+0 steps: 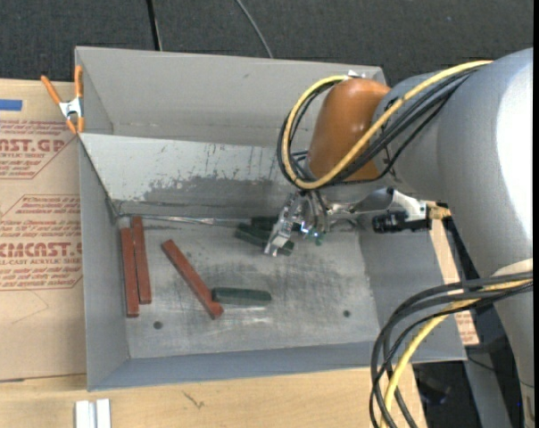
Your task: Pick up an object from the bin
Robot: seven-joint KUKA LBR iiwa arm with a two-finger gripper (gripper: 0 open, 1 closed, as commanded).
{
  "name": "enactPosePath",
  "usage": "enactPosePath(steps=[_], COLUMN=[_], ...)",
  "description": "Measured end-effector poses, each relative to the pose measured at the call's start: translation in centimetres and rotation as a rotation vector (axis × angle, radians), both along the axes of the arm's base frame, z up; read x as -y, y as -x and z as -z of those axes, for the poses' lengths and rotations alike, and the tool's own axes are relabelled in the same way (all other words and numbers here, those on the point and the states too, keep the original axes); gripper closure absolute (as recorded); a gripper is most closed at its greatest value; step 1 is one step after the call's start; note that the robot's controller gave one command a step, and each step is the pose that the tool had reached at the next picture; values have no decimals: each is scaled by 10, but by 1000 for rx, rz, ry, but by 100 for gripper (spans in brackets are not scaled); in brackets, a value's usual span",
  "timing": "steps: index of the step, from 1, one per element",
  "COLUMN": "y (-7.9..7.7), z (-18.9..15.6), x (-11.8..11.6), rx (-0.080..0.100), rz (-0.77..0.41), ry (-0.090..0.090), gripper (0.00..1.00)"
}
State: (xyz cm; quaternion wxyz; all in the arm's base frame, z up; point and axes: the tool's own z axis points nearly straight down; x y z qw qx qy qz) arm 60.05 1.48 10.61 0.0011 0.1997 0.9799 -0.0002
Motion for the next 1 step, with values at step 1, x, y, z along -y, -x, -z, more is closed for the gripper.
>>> enactPosePath(steps=[1], y=[-2], z=[-86], x=[-1], rx=[5], rz=[-1], ry=[-1], gripper=[100])
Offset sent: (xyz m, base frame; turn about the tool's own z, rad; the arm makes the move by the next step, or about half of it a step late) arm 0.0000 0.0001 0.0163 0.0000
